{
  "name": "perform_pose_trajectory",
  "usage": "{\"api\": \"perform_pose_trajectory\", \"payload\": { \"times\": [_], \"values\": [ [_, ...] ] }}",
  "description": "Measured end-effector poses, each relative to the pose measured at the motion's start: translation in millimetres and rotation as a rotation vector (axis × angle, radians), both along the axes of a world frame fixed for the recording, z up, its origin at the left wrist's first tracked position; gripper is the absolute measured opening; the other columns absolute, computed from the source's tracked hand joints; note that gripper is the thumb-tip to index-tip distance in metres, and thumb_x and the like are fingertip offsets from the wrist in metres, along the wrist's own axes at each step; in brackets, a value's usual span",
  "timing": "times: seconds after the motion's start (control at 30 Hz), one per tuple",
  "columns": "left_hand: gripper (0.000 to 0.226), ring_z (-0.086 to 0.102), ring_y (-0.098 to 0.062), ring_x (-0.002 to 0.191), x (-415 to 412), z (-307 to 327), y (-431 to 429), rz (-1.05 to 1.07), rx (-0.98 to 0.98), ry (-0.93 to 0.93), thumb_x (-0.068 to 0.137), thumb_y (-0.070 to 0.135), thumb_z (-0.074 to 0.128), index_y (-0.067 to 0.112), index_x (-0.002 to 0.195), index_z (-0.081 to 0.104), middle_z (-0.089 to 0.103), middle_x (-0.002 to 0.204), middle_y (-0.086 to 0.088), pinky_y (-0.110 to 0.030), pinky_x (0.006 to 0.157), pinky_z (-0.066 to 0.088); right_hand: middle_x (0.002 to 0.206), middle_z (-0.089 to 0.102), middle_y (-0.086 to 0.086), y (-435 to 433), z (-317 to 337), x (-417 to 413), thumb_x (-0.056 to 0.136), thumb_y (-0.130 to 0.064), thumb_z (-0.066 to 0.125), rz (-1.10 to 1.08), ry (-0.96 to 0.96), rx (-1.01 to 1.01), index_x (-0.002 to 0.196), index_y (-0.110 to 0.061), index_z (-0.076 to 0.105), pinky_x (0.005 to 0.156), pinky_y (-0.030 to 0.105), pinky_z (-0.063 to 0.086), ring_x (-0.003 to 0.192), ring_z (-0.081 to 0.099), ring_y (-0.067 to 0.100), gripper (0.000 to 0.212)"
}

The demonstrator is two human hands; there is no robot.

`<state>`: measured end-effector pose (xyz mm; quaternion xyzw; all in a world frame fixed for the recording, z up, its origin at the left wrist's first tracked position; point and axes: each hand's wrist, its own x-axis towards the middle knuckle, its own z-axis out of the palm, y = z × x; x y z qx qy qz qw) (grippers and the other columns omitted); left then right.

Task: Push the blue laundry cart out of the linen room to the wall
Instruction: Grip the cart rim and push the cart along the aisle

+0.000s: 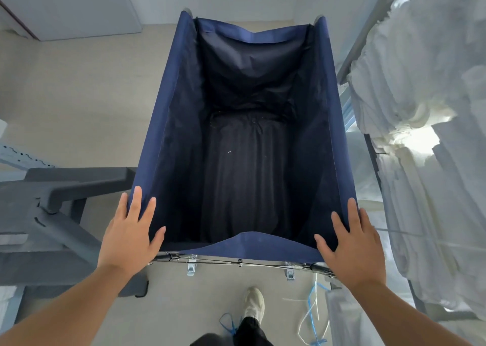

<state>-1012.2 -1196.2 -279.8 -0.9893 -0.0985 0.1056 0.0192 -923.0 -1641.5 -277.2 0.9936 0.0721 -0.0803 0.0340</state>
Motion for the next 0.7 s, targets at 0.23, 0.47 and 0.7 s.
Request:
{"api": "perform_pose_trajectory", "payload": {
  "times": [0.23, 0.47, 0.7],
  "values": [
    [0.076, 0.028, -0.049, 0.143, 34, 0, 7, -0.003, 0.015, 0.007, 0.088, 0.056, 0.03, 0.007, 0.143, 0.048, 0.028, 0.158, -0.024, -0.056, 0.079, 0.057, 0.158, 0.033, 0.019, 8, -1, 34, 0.086, -0.064, 0.029, 0.01, -0.014, 0.013, 0.13, -0.011, 0.062, 0.096, 0.055, 0.048, 0.137, 0.042, 0.045, 0.076],
    [0.075, 0.03, -0.051, 0.141, 66, 2, 16, -0.01, 0.001, 0.01, 0.088, 0.055, 0.03, 0.005, 0.142, 0.049, 0.03, 0.156, -0.026, -0.058, 0.08, 0.057, 0.159, 0.033, 0.018, 17, -1, 65, 0.087, -0.064, 0.03, 0.007, -0.015, 0.031, 0.13, -0.011, 0.063, 0.097, 0.054, 0.049, 0.137, 0.042, 0.044, 0.076],
    [0.075, 0.032, -0.052, 0.14, 107, 2, 28, -0.027, 0.017, 0.022, 0.088, 0.053, 0.03, 0.005, 0.142, 0.05, 0.031, 0.155, -0.027, -0.058, 0.084, 0.056, 0.156, 0.037, 0.019, 28, 0, 103, 0.086, -0.061, 0.036, 0.007, -0.035, 0.068, 0.126, -0.007, 0.065, 0.096, 0.056, 0.049, 0.135, 0.044, 0.045, 0.073]
  ]
}}
